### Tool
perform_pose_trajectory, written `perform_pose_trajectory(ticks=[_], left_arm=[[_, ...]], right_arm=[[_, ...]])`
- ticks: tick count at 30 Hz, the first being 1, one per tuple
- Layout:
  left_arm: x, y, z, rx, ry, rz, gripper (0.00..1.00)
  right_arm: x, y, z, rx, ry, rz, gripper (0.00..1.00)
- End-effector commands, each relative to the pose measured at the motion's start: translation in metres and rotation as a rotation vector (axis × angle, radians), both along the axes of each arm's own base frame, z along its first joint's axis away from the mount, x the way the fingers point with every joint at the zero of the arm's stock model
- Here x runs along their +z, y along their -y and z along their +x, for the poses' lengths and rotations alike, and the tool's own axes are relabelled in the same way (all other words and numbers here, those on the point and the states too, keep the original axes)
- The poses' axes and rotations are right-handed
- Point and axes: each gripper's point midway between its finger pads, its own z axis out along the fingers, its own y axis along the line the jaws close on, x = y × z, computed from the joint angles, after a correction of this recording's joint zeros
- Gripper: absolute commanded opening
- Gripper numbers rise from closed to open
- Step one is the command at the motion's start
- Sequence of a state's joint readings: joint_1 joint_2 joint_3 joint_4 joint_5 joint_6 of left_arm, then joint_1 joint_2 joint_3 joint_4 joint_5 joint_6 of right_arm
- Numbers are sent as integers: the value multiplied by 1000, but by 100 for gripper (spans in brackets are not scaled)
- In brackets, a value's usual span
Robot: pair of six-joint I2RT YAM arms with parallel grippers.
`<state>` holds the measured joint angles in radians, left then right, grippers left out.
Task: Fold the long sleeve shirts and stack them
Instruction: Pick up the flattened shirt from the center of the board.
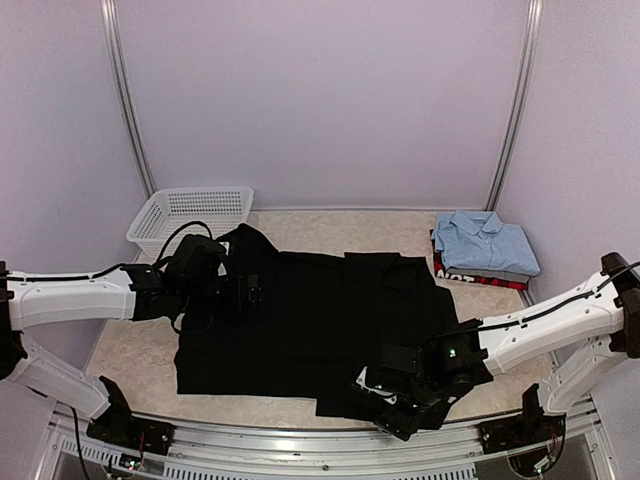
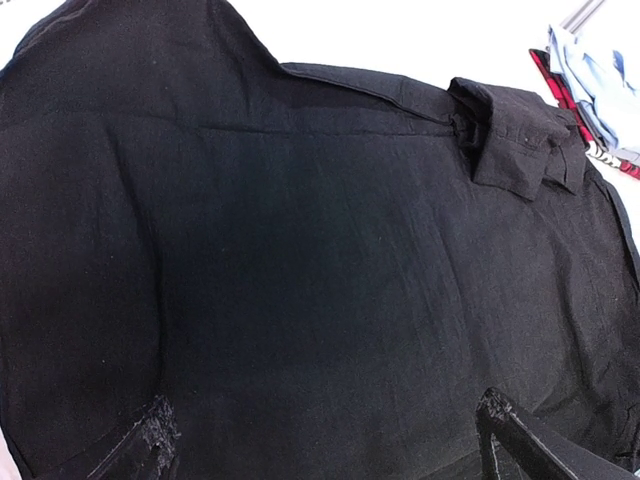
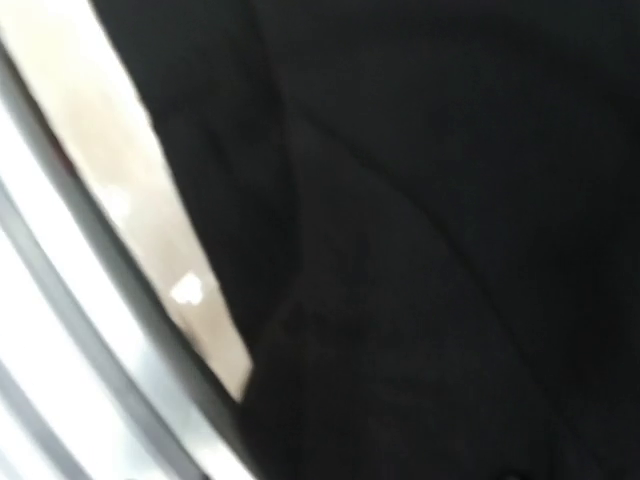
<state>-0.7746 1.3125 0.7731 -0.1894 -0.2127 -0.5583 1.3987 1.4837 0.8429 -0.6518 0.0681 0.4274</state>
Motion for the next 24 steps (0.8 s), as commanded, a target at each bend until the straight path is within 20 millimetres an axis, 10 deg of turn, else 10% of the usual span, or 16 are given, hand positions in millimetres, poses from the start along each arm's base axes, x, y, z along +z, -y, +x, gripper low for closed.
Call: perform_pose_trajectory(ticks=[1, 16, 24], left_arm=[[3, -5, -4, 8, -3, -20, 99], [-2, -4, -5, -6, -5, -10, 99], [-4, -3, -4, -14, -5, 5, 99]], right_arm=[[-14, 18, -2, -21, 9, -89, 72], [-11, 25, 1, -16, 27, -156, 1], [37, 17, 15, -6, 59, -72, 0]])
